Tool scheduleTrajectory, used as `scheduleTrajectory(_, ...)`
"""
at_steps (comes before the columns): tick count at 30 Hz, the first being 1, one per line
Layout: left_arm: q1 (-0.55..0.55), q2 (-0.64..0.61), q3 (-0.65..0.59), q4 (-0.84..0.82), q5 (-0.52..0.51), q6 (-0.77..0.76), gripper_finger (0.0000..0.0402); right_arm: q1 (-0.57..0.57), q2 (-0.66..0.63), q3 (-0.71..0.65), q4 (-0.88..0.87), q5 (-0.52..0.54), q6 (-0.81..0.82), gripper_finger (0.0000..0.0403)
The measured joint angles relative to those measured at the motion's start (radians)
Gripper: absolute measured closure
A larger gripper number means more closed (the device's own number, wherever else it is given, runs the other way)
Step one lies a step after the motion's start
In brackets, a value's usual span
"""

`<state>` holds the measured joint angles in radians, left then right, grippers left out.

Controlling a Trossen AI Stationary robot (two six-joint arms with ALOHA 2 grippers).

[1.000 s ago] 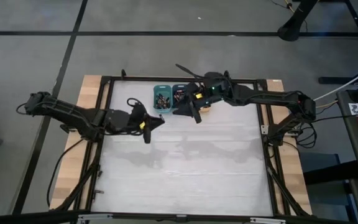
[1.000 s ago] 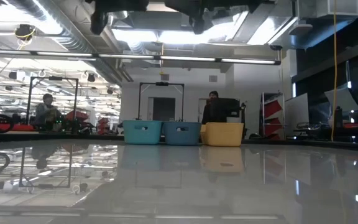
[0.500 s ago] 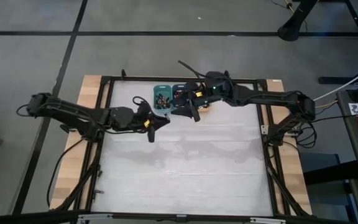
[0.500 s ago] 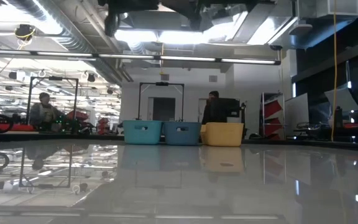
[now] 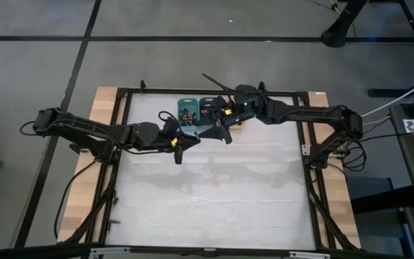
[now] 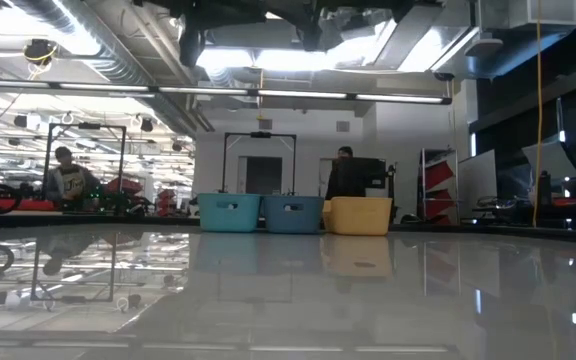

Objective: Sort batteries
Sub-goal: Put the silver battery into the yellow bin

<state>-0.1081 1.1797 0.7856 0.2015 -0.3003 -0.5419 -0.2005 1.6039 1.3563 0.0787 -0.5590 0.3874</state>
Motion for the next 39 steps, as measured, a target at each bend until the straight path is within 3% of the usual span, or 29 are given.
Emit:
scheduleTrajectory(23,0.000,0.000,0.000,-0.023,0.002,0.026,0.0383,0.037,0.079,-0.001,0.078,0.025,0.032,0.0108)
scheduleTrajectory(28,0.000,0.000,0.000,-0.037,0.002,0.026,0.0382,0.037,0.079,-0.001,0.078,0.025,0.035,0.0142)
scheduleTrajectory(39,0.000,-0.001,0.000,-0.036,0.002,0.046,0.0382,0.037,0.079,-0.001,0.077,0.024,0.035,0.0256)
